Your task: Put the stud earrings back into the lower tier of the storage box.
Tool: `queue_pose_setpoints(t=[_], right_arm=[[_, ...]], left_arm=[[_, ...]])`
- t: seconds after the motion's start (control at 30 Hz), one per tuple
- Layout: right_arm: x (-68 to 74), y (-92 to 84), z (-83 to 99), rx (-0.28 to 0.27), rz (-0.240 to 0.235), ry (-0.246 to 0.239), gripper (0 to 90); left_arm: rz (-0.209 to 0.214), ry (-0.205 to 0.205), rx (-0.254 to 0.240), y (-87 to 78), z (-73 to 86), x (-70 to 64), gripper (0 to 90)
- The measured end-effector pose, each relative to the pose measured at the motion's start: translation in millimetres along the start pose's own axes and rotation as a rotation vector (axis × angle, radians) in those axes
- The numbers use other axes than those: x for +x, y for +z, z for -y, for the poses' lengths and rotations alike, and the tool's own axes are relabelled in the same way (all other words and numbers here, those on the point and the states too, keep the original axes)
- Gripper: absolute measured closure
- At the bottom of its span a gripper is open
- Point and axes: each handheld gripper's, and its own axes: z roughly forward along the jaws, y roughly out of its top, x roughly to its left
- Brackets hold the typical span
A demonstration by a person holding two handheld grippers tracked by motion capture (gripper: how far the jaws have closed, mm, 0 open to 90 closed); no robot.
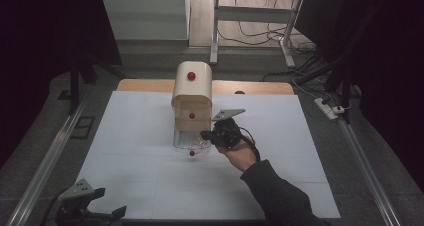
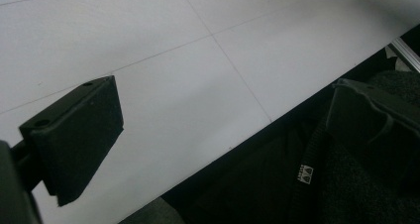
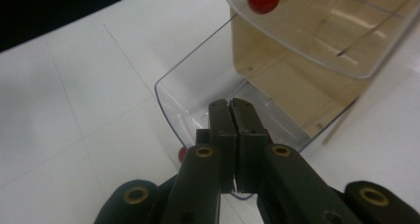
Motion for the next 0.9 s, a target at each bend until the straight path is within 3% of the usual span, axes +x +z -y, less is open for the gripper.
queue_pose_setpoints(t=[0.43,0.67,0.77,0.9], right_arm=[[-2.0,31.4,7.8,0.063,0.044,-0.039,87.9],[-4.7,35.9,12.3,0.084,0.057,-0.048,87.4],[-5.7,36.3,12.9,0.085,0.063,-0.050,81.0],[-5.7,35.8,12.7,0.086,0.063,-0.049,79.3]], left_arm=[[-0.001,0.000,-0.002,-0.4,0.5,-0.1,1.5],[-0.003,0.000,-0.001,-0.3,0.4,-0.3,1.6],[-0.003,0.000,-0.001,-0.3,0.4,-0.4,1.6],[-0.004,0.002,-0.001,-0.5,0.5,-0.4,1.5]])
